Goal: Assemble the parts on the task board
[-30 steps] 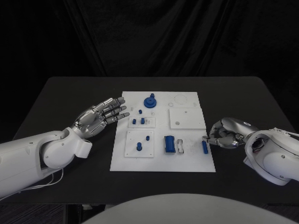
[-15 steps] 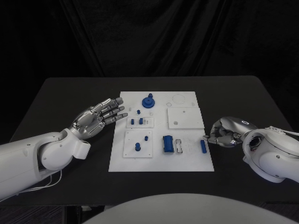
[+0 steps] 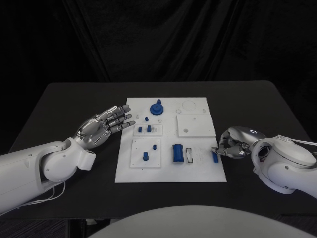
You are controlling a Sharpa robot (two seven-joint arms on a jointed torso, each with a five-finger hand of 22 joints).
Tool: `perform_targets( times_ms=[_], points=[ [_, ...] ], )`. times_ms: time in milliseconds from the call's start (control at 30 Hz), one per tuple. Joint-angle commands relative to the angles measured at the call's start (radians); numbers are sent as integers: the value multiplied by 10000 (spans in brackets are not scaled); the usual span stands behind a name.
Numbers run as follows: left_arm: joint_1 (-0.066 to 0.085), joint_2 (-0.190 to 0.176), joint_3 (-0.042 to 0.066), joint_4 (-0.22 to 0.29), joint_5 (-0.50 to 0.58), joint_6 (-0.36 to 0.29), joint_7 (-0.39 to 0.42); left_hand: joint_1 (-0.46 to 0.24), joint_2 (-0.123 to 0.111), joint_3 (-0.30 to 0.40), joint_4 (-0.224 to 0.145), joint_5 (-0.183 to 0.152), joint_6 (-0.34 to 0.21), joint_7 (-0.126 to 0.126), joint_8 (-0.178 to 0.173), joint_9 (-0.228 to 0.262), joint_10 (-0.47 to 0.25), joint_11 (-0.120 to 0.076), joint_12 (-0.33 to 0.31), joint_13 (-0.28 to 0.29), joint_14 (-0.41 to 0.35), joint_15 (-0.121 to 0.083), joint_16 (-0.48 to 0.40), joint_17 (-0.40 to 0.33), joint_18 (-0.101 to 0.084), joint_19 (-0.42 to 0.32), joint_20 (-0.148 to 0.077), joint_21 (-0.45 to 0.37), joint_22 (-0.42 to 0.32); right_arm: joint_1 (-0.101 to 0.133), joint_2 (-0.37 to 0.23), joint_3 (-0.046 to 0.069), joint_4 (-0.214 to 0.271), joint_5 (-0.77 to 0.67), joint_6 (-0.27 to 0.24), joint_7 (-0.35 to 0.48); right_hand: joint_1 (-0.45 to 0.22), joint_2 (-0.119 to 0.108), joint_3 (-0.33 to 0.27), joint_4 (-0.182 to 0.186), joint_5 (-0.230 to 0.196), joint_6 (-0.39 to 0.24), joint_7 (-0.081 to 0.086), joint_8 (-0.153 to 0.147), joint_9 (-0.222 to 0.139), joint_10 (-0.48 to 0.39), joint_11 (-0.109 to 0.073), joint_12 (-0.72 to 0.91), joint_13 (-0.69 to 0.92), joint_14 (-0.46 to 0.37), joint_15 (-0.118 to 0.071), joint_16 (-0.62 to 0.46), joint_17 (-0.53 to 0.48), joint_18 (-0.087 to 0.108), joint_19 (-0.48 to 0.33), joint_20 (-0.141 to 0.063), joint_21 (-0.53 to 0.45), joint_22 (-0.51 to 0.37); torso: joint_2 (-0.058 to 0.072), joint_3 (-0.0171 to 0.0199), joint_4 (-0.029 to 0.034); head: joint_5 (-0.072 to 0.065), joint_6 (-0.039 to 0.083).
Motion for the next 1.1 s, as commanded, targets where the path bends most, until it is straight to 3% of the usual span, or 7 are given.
perform_targets(
  times_ms=[33,333,467,767,1100],
  points=[
    [-24,4,6,10,16,93,114,-70,8,77,-1,59,55,486,49,15,24,36,59,11,-32,51,25,12,81,-13,60,-57,-14,-71,30,0,-29,-117,135,-226,80,34,-63,15,37,-2,74,-75,-62,1025,67,27,2634,788,56,-56,1293,46,91,52,-46,1840,16,3,-6,-2,1],
    [-59,-4,6,9,16,101,101,-75,13,94,-9,67,48,491,50,14,24,44,54,9,-39,45,13,9,83,-12,58,-57,-16,-213,188,1,-146,-117,227,-229,382,24,-42,-28,327,67,115,-364,-381,1025,106,27,2634,790,90,-62,1286,48,94,83,-71,1839,19,23,-33,1,1],
    [-68,-1,6,7,16,108,98,-75,13,94,-9,67,48,491,50,14,24,44,54,9,-39,45,13,9,83,-12,58,-57,-16,-296,271,1,-221,-117,279,-246,595,-9,-18,-44,631,123,129,-504,-553,1025,117,27,2634,789,100,-66,1279,48,99,94,-79,1841,8,20,-22,0,1],
    [-84,-16,6,4,16,114,87,-75,13,94,-9,67,48,491,50,14,24,44,54,9,-39,45,13,9,83,-12,58,-57,-16,-580,488,1,-392,-117,275,-207,992,-61,57,-170,832,177,140,-670,-750,1025,128,27,2634,784,110,-80,1253,53,95,105,-109,1836,9,16,-28,33,1],
    [-118,-23,6,-6,16,142,57,-75,13,94,-9,67,48,491,50,14,24,44,54,9,-39,45,13,9,83,-12,58,-57,-16,-864,726,4,-512,-117,-32,-107,2665,34,715,-1199,1720,416,60,-737,-948,1025,52,27,2634,786,42,-82,1259,55,103,46,-126,1841,13,16,-17,39,1]
  ],
)
